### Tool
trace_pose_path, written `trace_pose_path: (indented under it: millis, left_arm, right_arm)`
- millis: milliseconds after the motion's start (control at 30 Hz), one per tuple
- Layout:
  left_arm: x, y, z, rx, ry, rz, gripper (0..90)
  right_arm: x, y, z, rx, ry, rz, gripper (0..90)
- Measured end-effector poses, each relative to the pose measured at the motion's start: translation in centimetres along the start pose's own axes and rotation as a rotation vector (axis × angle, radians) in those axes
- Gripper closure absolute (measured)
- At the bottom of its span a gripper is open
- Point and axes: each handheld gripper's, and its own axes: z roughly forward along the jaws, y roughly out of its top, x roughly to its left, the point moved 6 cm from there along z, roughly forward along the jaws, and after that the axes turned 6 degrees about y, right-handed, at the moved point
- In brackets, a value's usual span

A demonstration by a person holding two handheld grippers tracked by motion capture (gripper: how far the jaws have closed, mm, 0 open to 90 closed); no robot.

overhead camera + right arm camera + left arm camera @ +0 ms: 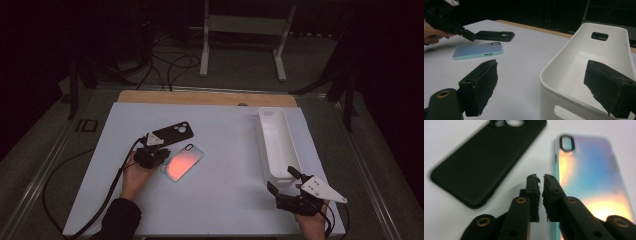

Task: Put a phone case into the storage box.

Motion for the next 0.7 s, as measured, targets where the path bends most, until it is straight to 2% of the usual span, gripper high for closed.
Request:
trace_pose_path:
  millis: [67,100,133,167,200,233,267,300,333,367,467,600,700]
  left_arm:
    - [0.0,0.0,0.0,0.0,0.0,0.0,77.8]
    - [0.0,0.3,-2.3,-0.096,0.008,-0.026,77.8]
    - [0.0,0.3,-2.3,-0.096,0.008,-0.026,71.3]
    - [0.1,0.2,-3.5,-0.142,0.017,-0.031,71.3]
    - [0.1,0.2,-4.1,-0.163,0.018,-0.036,66.0]
    - [0.1,0.2,-4.1,-0.163,0.018,-0.036,64.6]
    - [0.2,0.0,-5.5,-0.216,0.023,-0.052,64.6]
    - [0.3,-0.1,-6.3,-0.239,0.03,-0.058,59.4]
    - [0.3,-0.1,-6.3,-0.239,0.03,-0.058,56.2]
    - [0.3,-0.5,-7.6,-0.274,0.041,-0.06,56.2]
    - [0.5,-1.2,-9.4,-0.316,0.079,-0.071,42.4]
    - [1.0,-2.0,-11.2,-0.363,0.125,-0.097,31.7]
    - [1.1,-2.5,-12.1,-0.378,0.129,-0.103,24.9]
  right_arm:
    - [0.0,0.0,0.0,0.001,0.0,-0.001,11.6]
    - [0.0,0.0,0.0,0.001,0.0,-0.001,11.6]
    - [0.0,0.0,0.0,0.001,0.0,-0.001,11.6]
    - [-0.1,0.1,0.2,-0.001,0.008,-0.005,11.6]
    - [0.0,0.2,0.3,-0.006,0.009,-0.008,11.6]
    - [0.0,0.2,0.3,-0.006,0.009,-0.008,11.6]
    - [0.0,0.2,0.3,-0.008,0.013,-0.013,11.6]
    - [0.1,0.2,0.4,-0.012,0.026,-0.022,11.5]
    - [0.1,0.2,0.4,-0.012,0.026,-0.022,11.5]
    - [0.1,0.2,0.5,-0.012,0.03,-0.021,11.5]
    - [0.0,0.6,0.7,-0.024,0.039,-0.025,11.5]
    - [-0.3,1.3,0.8,-0.043,0.046,-0.031,11.5]
    - [-0.8,1.8,0.9,-0.034,0.049,-0.015,11.0]
